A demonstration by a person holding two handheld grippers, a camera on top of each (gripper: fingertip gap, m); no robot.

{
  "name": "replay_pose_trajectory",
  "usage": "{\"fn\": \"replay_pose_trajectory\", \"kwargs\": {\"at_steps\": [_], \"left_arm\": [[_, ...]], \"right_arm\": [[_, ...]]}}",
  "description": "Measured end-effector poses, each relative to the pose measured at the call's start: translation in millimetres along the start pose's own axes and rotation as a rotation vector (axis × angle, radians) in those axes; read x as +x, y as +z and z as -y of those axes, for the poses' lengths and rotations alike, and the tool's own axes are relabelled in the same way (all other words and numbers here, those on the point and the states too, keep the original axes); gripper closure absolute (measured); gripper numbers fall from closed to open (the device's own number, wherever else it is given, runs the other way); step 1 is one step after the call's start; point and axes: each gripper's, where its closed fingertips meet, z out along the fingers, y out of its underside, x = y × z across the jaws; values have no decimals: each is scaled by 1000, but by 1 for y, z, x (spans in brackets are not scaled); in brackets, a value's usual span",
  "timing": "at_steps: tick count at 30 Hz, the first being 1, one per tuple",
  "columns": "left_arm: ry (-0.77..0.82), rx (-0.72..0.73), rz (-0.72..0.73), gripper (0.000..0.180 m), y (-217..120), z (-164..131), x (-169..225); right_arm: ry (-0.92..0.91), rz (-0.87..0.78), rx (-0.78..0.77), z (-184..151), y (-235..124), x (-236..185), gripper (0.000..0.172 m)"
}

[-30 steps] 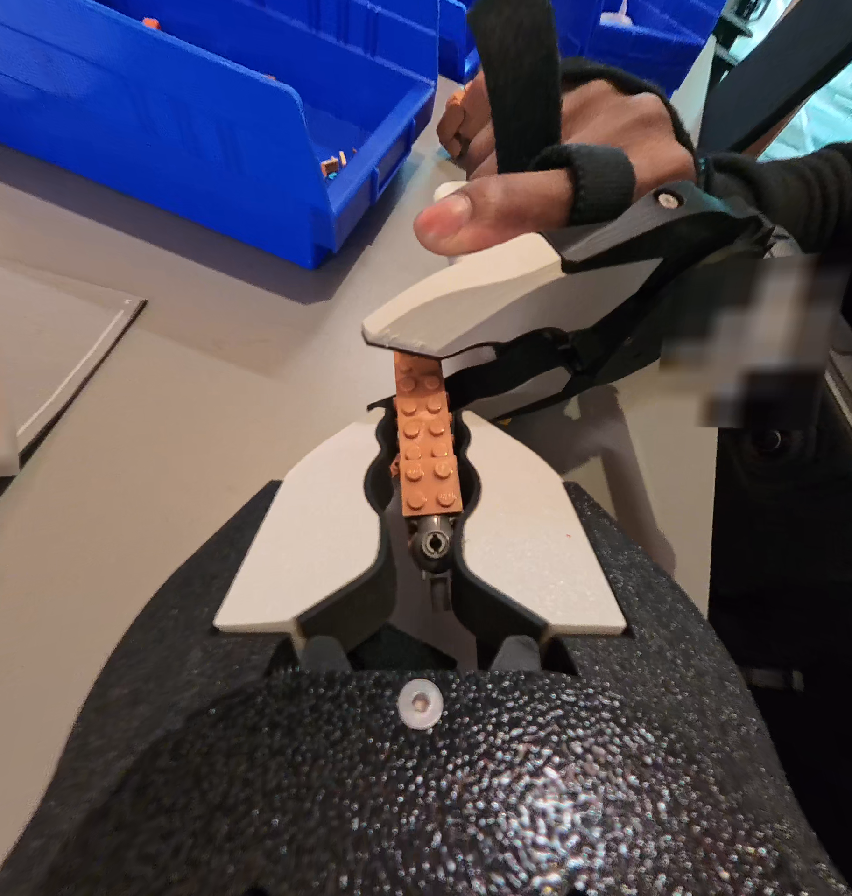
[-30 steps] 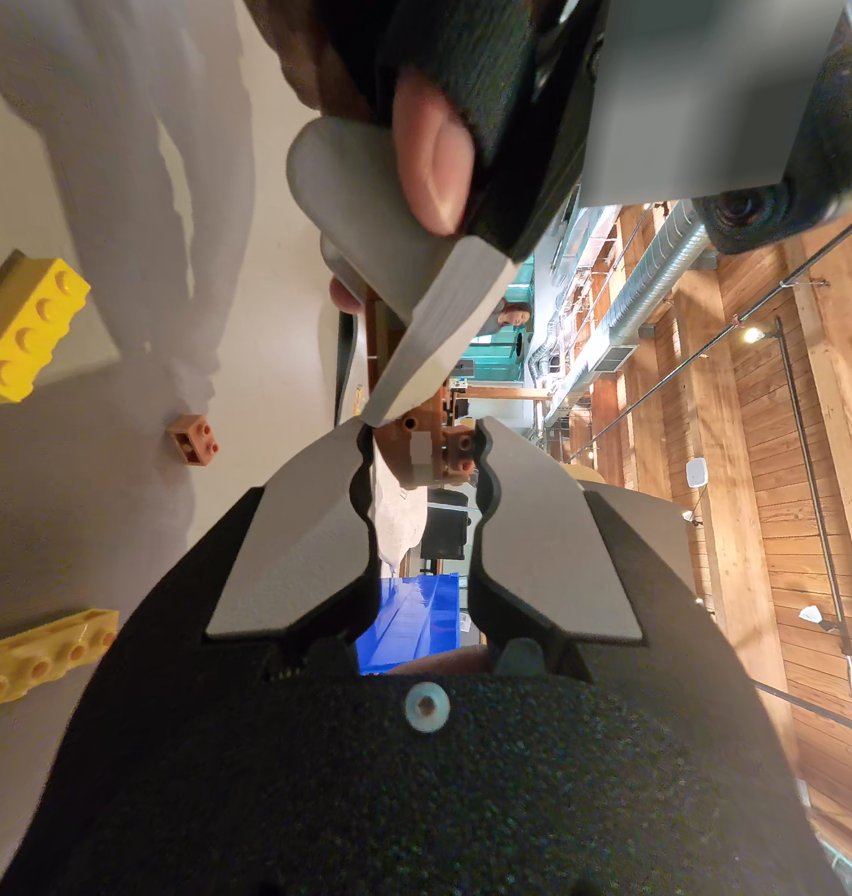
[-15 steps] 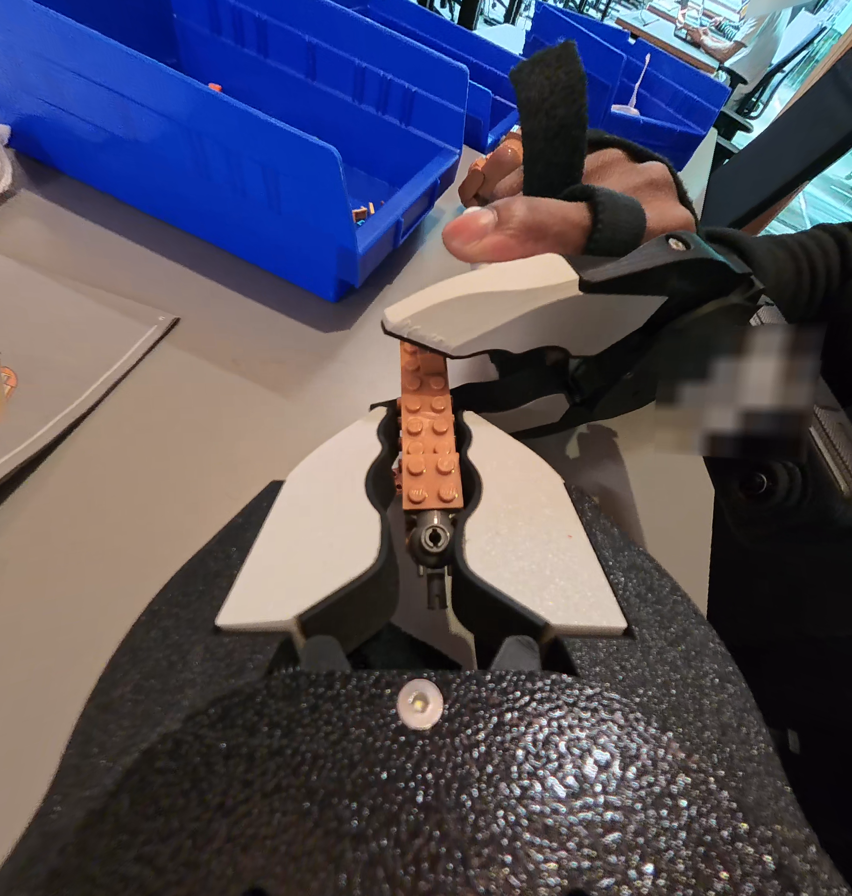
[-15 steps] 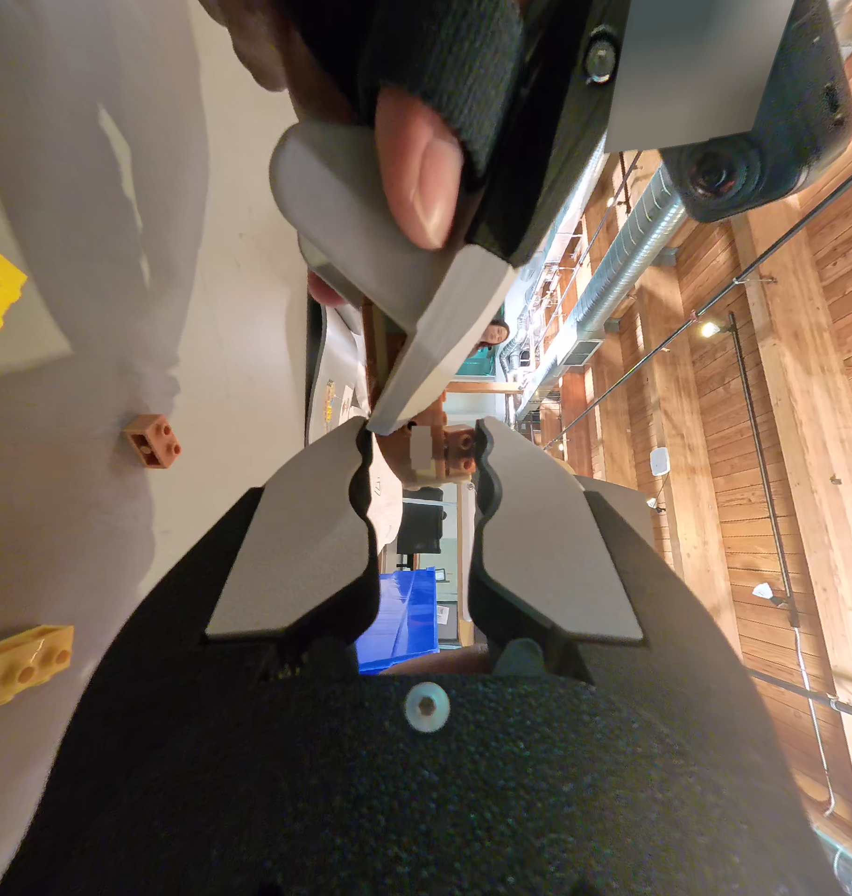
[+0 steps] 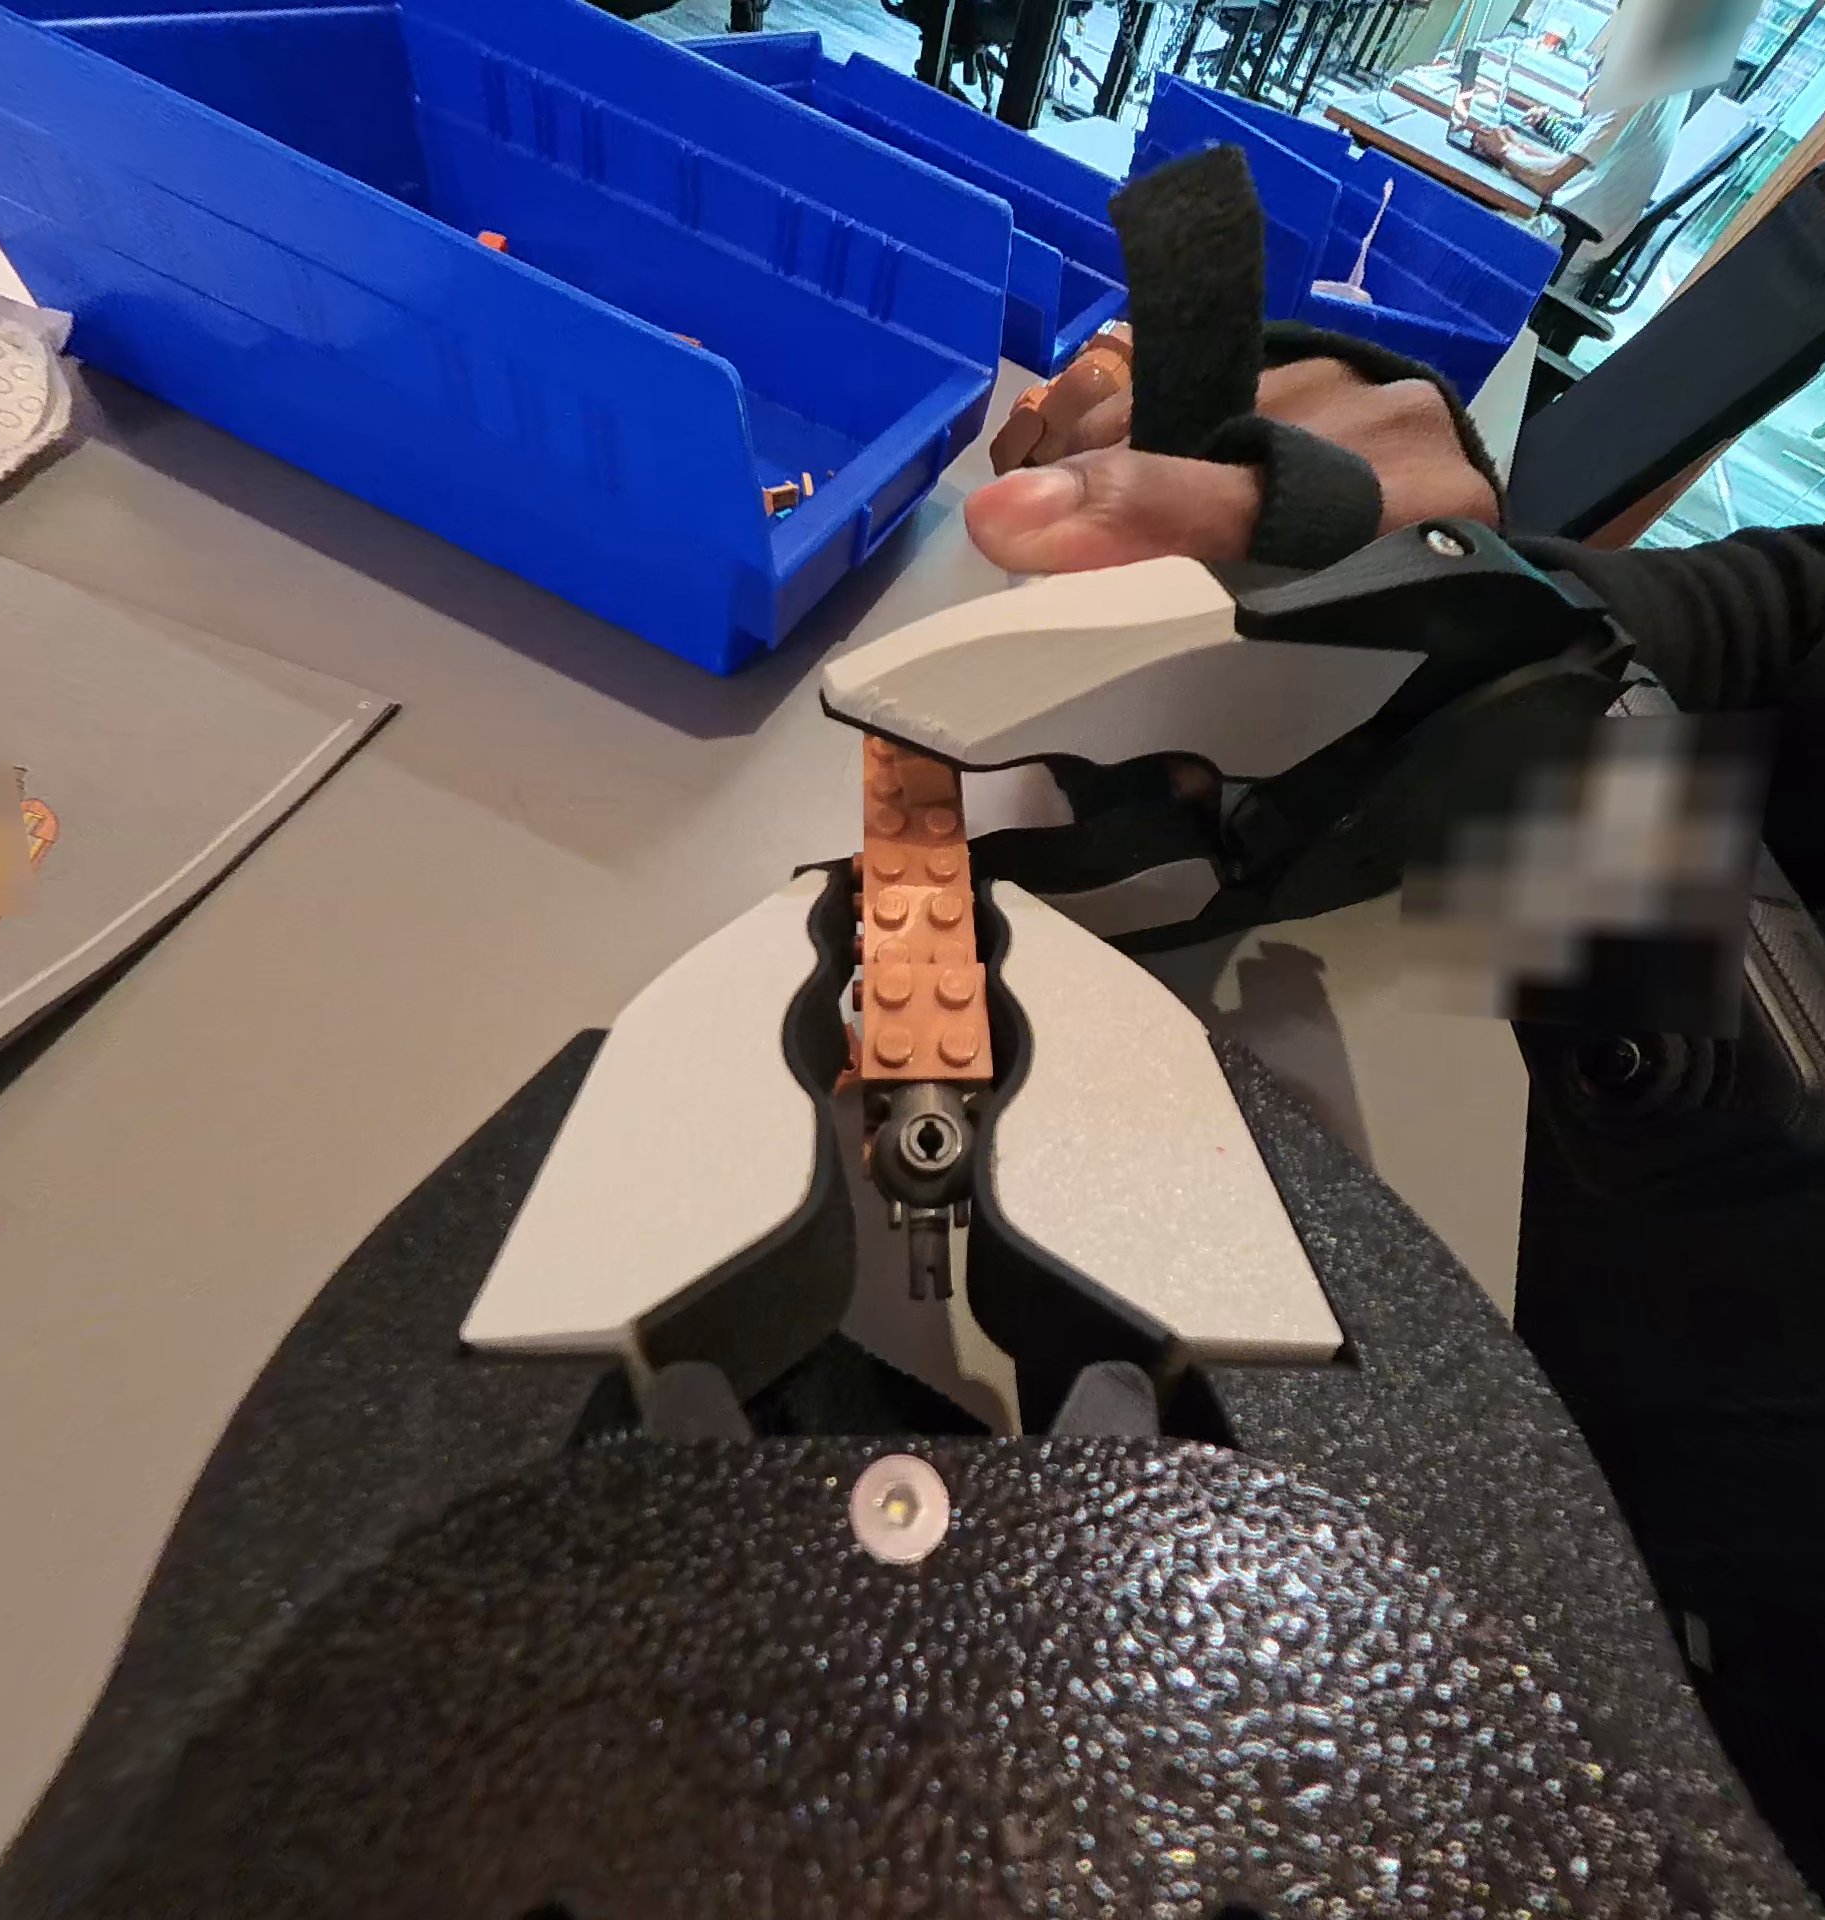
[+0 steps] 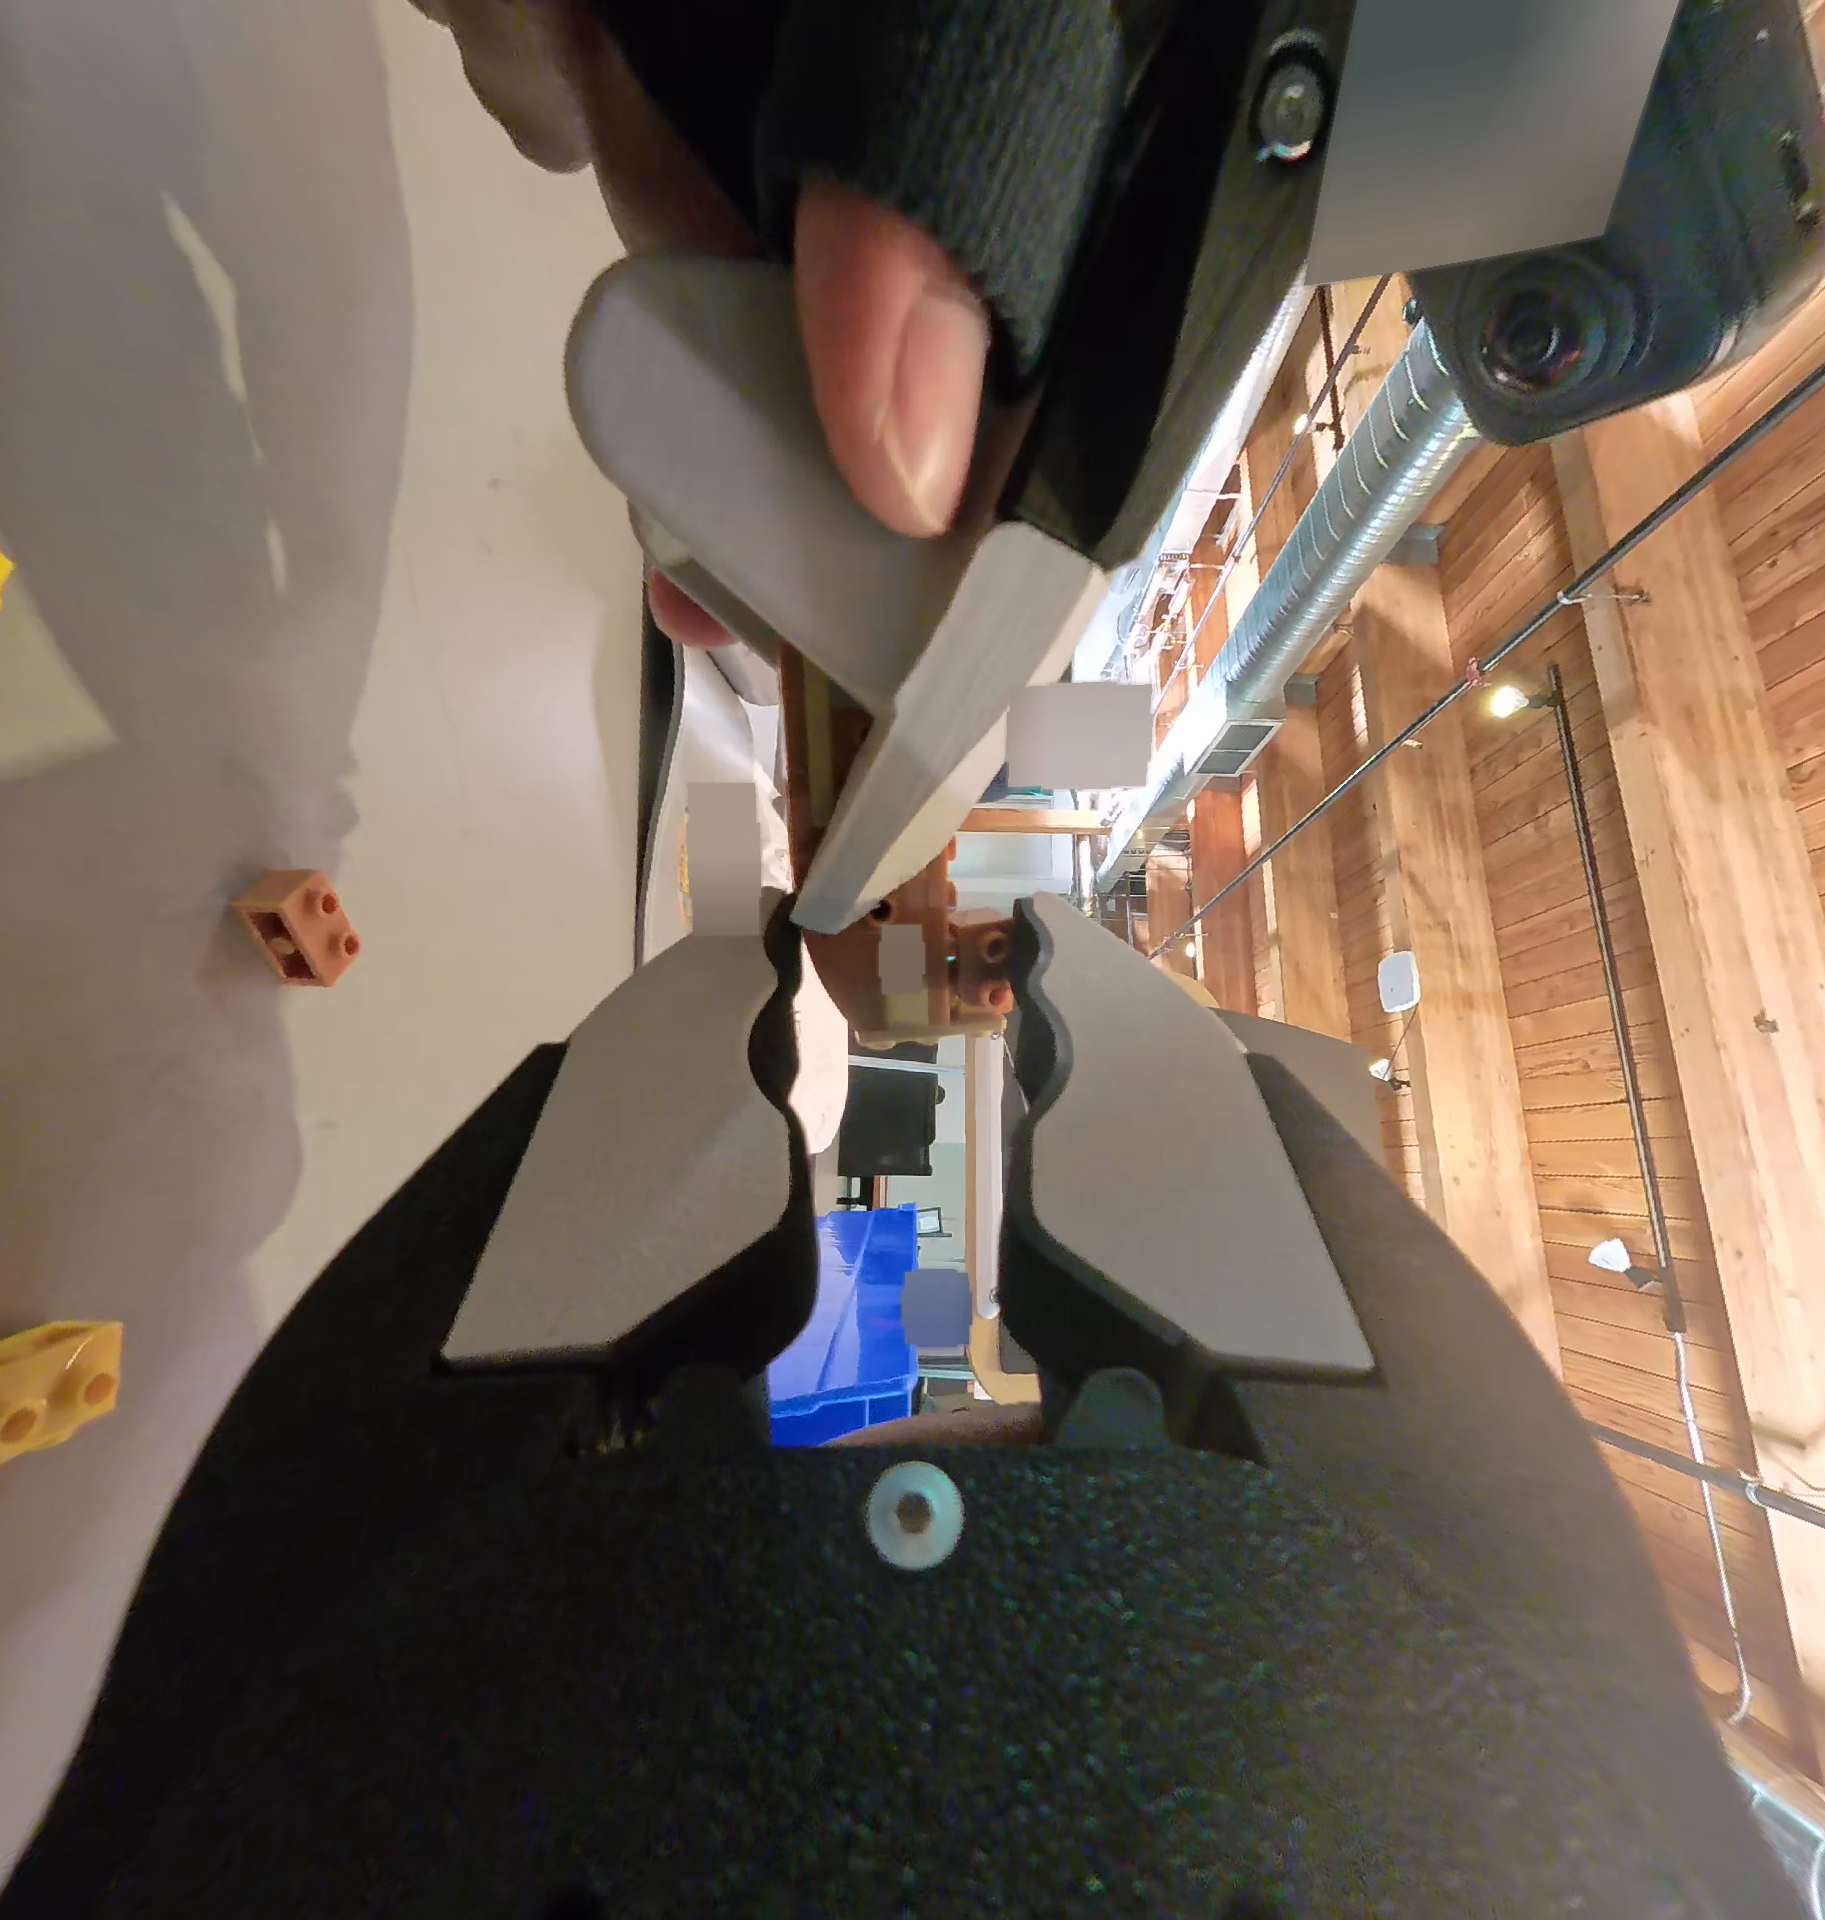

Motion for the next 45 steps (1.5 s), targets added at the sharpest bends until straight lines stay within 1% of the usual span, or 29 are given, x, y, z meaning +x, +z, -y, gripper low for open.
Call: {"fn": "replay_pose_trajectory", "kwargs": {"at_steps": [8,18,29,33,37,45], "left_arm": [[-6,6,-5,159,-1,0,1],[-8,27,-1,159,-4,4,1],[20,41,15,159,-5,9,4],[10,52,14,159,-5,10,4],[-36,78,-12,159,-7,12,5],[38,103,-2,159,-9,16,7]], "right_arm": [[13,8,-3,1,0,0,133],[-6,-61,2,2,-1,7,131],[-7,-72,5,2,-3,12,133],[-17,-88,-1,3,-3,13,132],[-37,-116,0,4,-4,16,131],[-13,-111,15,6,-5,19,132]]}}
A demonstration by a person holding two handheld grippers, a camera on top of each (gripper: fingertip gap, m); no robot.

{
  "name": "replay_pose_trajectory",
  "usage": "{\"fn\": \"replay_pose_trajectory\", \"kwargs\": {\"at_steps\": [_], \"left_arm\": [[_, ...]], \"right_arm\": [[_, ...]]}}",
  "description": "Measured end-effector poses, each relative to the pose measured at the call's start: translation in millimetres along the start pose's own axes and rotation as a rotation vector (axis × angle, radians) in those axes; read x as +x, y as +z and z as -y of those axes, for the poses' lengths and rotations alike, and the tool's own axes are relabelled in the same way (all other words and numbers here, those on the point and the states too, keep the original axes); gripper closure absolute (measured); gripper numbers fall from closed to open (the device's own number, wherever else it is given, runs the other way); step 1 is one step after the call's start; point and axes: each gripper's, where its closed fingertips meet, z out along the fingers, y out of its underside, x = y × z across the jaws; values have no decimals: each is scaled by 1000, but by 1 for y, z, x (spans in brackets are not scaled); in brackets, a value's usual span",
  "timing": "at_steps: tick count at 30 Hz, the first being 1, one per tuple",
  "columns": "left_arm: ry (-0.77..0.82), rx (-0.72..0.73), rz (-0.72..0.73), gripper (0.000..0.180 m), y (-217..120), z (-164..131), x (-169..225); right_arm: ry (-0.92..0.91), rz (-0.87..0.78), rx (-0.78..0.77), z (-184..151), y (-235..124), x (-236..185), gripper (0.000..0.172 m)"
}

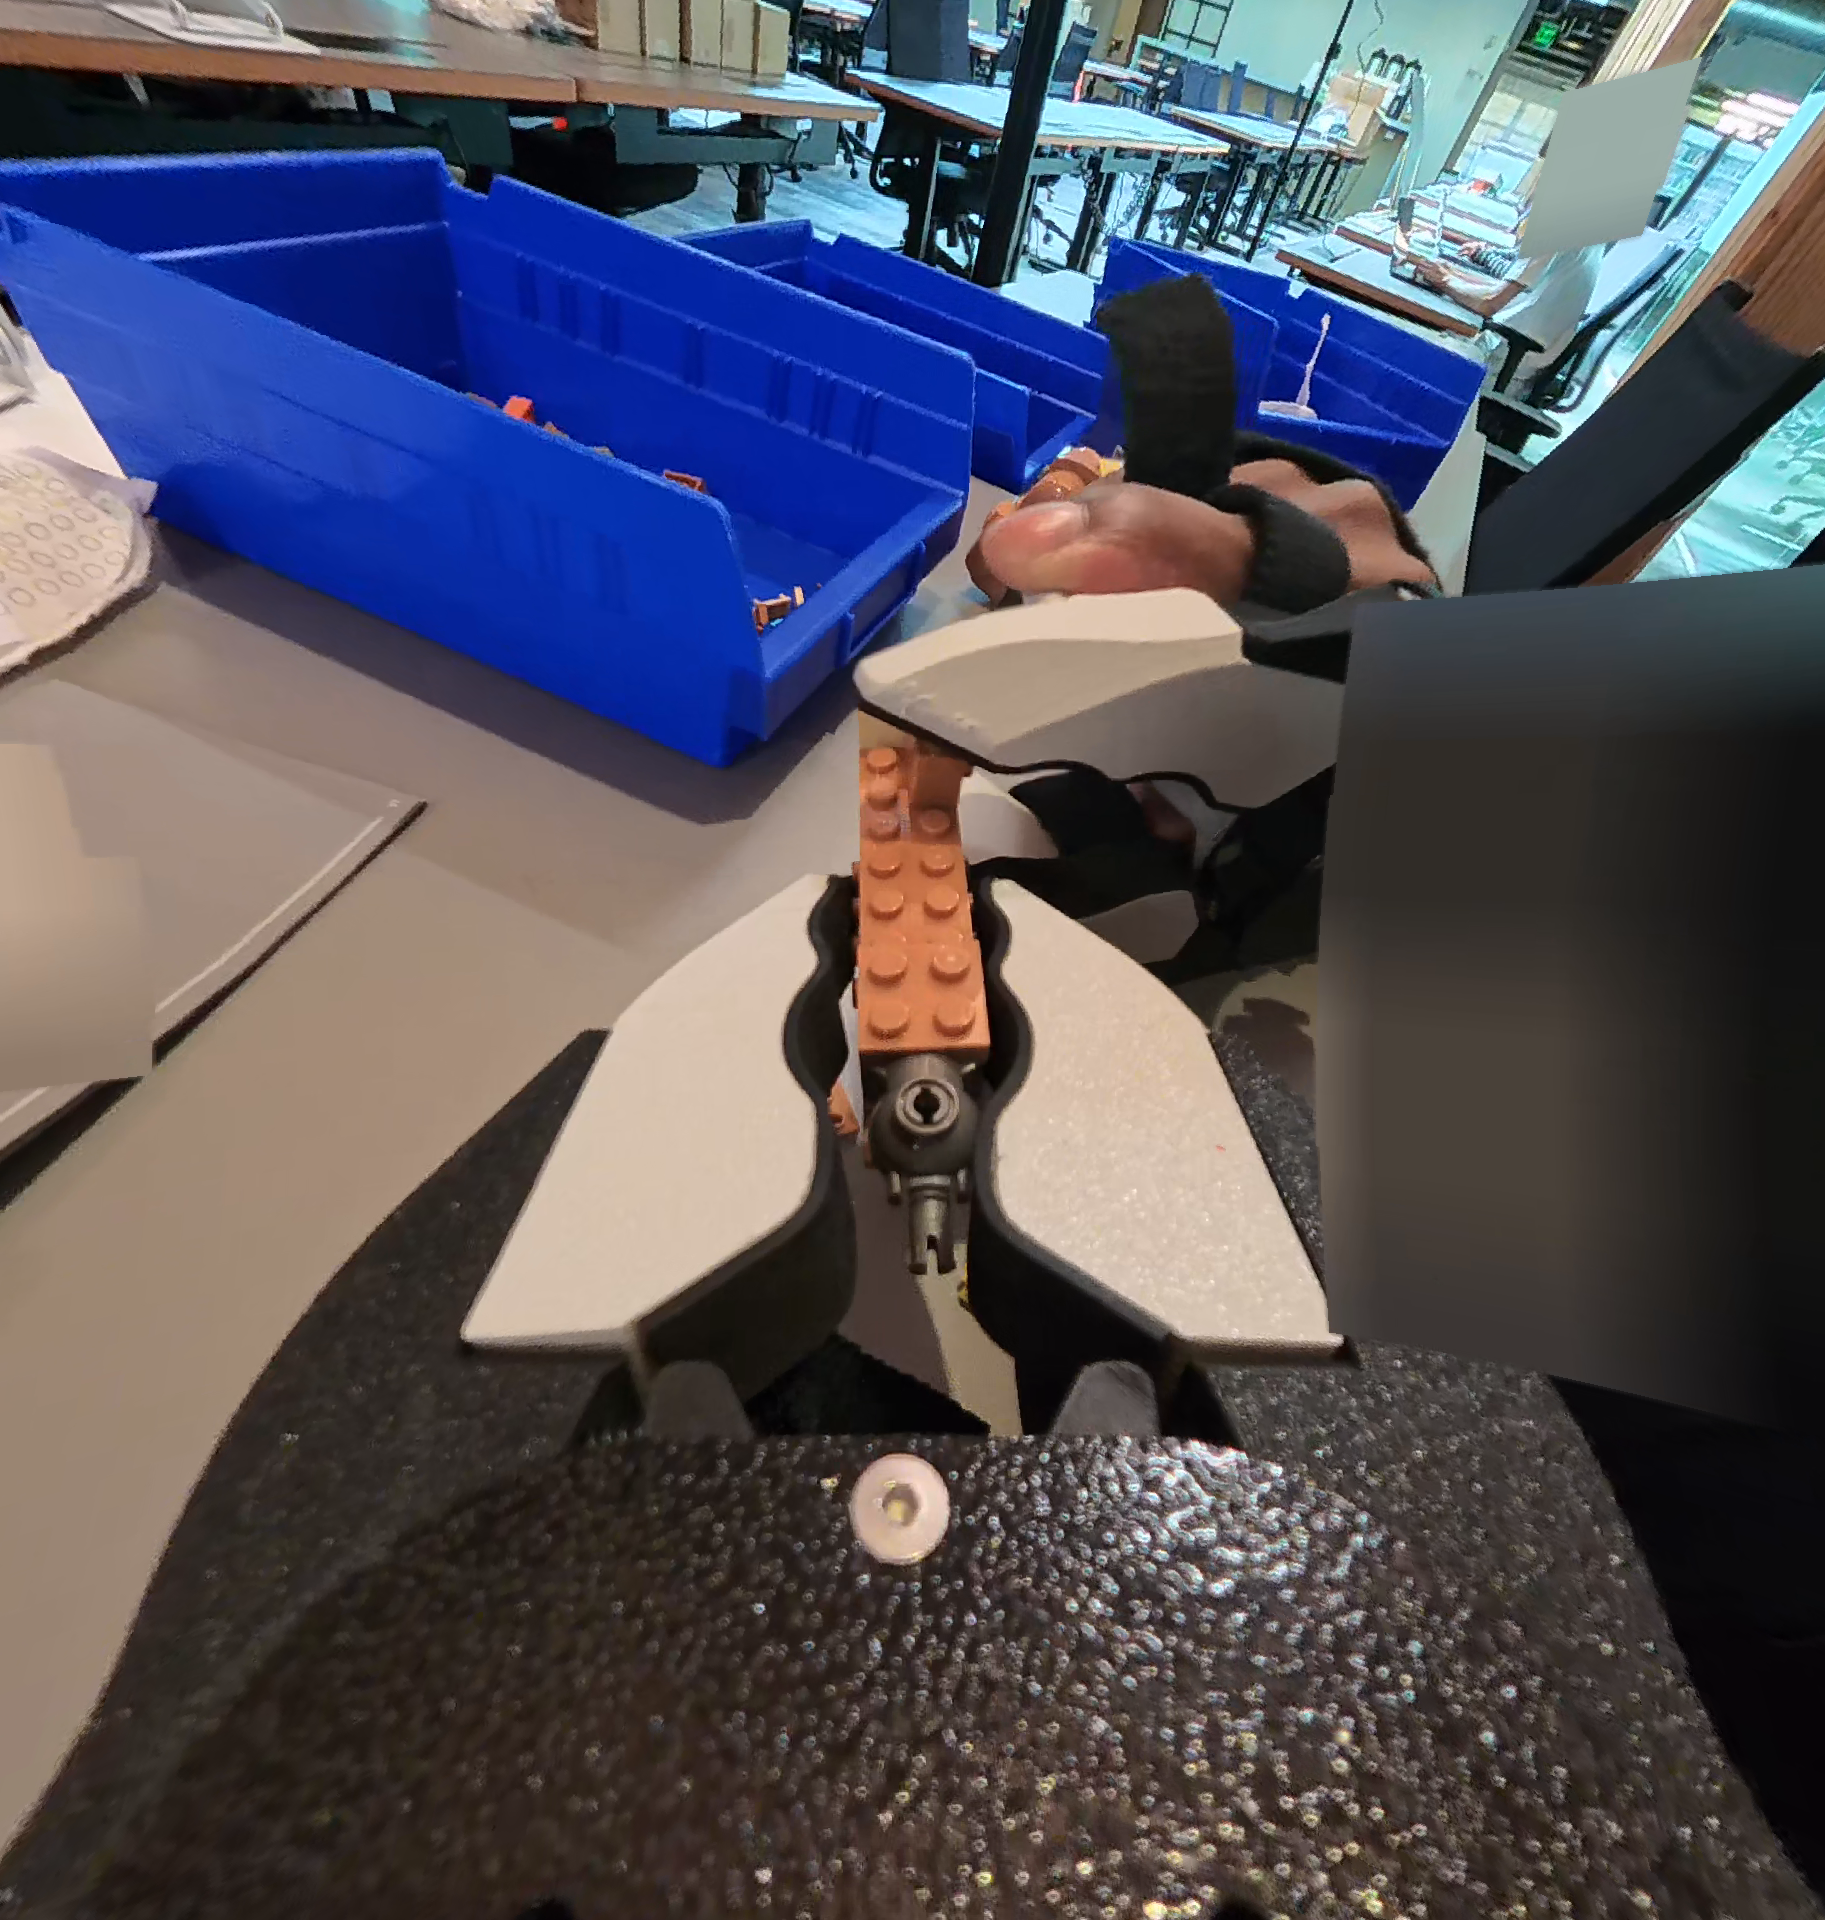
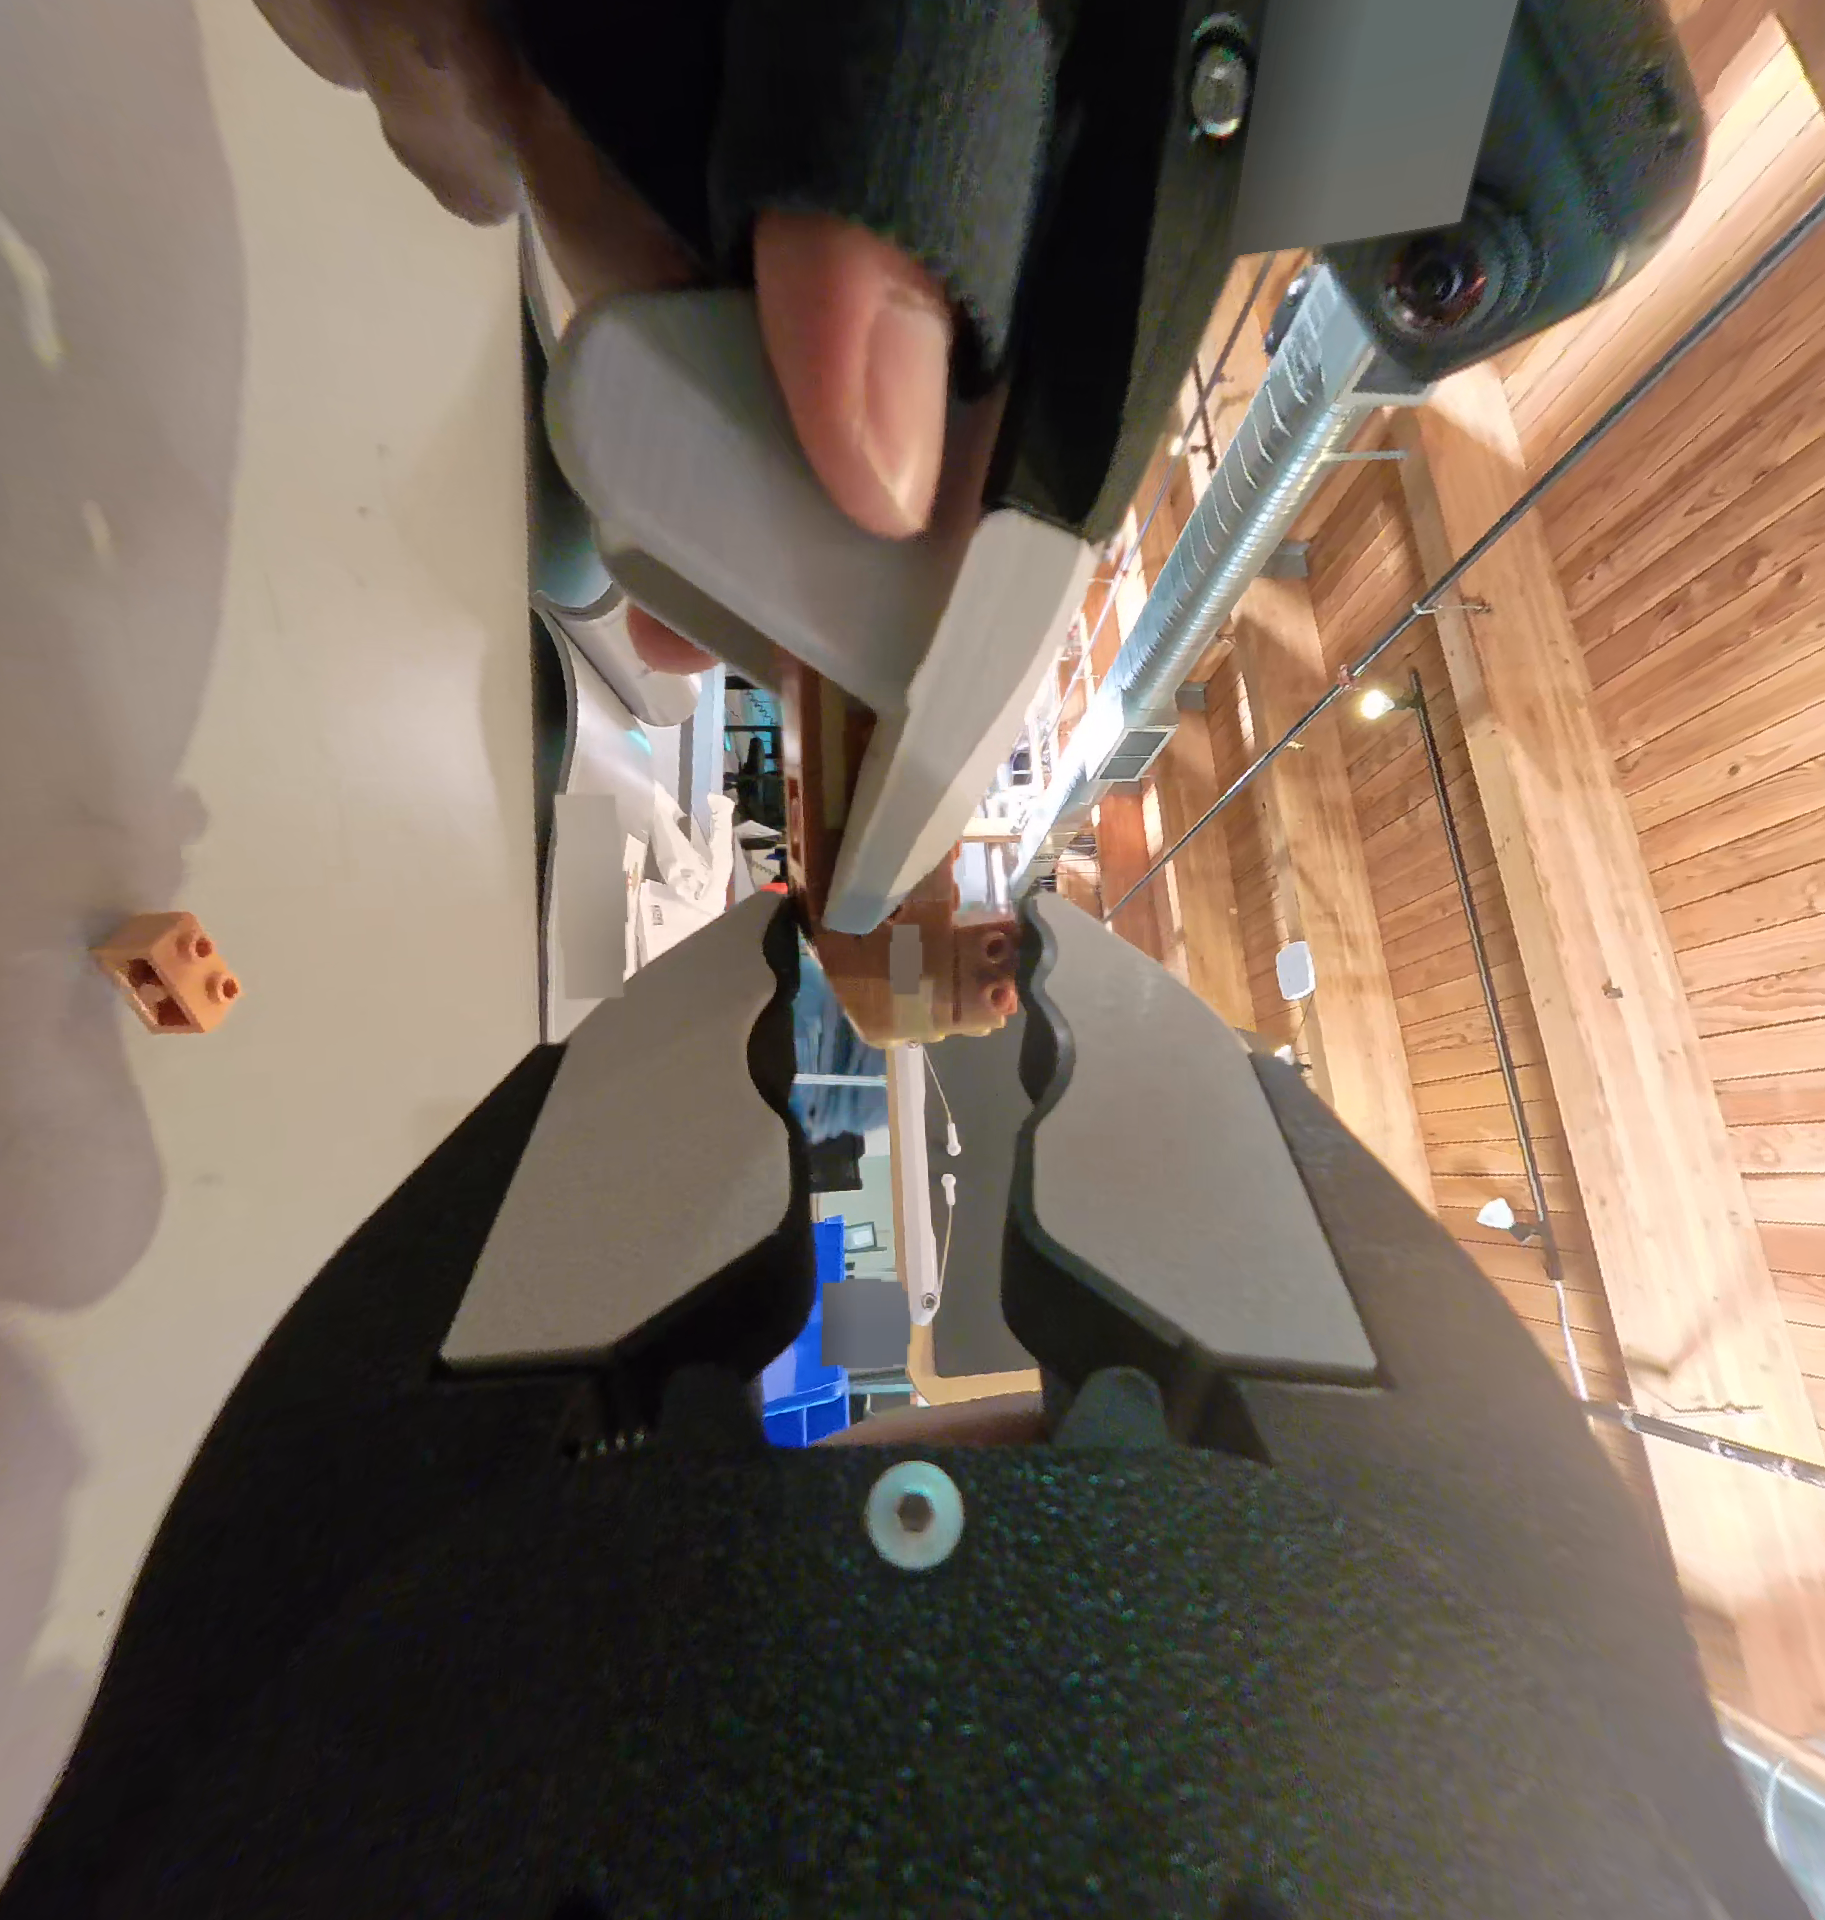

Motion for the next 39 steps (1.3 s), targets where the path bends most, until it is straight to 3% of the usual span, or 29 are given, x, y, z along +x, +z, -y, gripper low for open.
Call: {"fn": "replay_pose_trajectory", "kwargs": {"at_steps": [20,39], "left_arm": [[-2,56,-3,159,0,6,4],[-30,121,4,159,-2,14,4]], "right_arm": [[20,25,-26,-2,-2,3,134],[9,-55,-35,-2,-1,10,132]]}}
